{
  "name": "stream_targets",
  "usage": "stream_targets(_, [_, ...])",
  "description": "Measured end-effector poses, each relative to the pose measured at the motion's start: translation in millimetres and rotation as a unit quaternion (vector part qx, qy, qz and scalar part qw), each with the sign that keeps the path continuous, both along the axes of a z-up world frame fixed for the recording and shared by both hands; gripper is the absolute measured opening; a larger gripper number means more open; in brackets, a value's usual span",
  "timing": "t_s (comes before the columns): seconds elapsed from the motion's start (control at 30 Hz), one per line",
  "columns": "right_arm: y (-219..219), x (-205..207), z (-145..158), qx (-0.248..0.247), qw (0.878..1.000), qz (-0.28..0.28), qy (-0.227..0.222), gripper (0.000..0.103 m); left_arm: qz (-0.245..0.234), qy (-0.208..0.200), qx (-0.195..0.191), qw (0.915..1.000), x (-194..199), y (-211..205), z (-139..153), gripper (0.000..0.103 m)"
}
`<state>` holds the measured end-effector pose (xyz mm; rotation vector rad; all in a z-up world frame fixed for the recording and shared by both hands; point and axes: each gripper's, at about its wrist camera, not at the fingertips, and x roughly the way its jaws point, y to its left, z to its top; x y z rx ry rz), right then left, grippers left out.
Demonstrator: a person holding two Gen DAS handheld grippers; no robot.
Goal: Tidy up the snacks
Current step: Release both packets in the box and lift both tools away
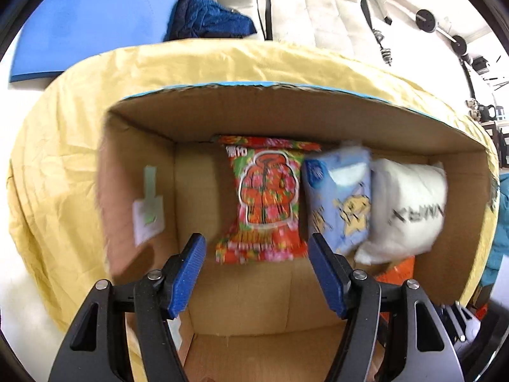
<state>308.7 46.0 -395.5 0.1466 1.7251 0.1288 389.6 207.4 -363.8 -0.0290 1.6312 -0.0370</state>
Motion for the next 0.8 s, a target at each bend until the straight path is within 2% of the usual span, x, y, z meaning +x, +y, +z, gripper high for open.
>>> stream_targets(0.1, [4,-5,15,-0.002,1.0,0.006,-0.016,0.079,-0.001,-0.018,-0.006,0.9998,-16,2,19,0.065])
stream_targets(0.17, [5,-7,25,-0.001,1.0,0.005,-0.026,0.083,0.001,-0.03,-0.015,0.9994,-29,2,30,0.069])
stream_targets(0.23, [6,-14,35,-0.001,0.999,0.009,-0.041,0.083,0.002,-0.044,-0.015,0.9989,-42,3,42,0.089])
stream_targets(0.3, [4,-22,43,-0.01,0.998,0.012,-0.054,0.083,0.004,-0.059,-0.014,0.9982,-53,5,51,0.096])
stream_targets(0.43, [-2,-35,57,-0.014,0.997,0.009,-0.07,0.083,0.018,-0.082,-0.013,0.9964,-79,8,68,0.097])
stream_targets(0.57, [-13,-46,79,-0.015,0.995,0.005,-0.097,0.096,0.037,-0.107,-0.012,0.9935,-100,11,81,0.098])
stream_targets(0.8, [-17,-67,117,-0.016,0.991,0.01,-0.136,0.103,0.038,-0.136,-0.012,0.9899,-137,3,109,0.101])
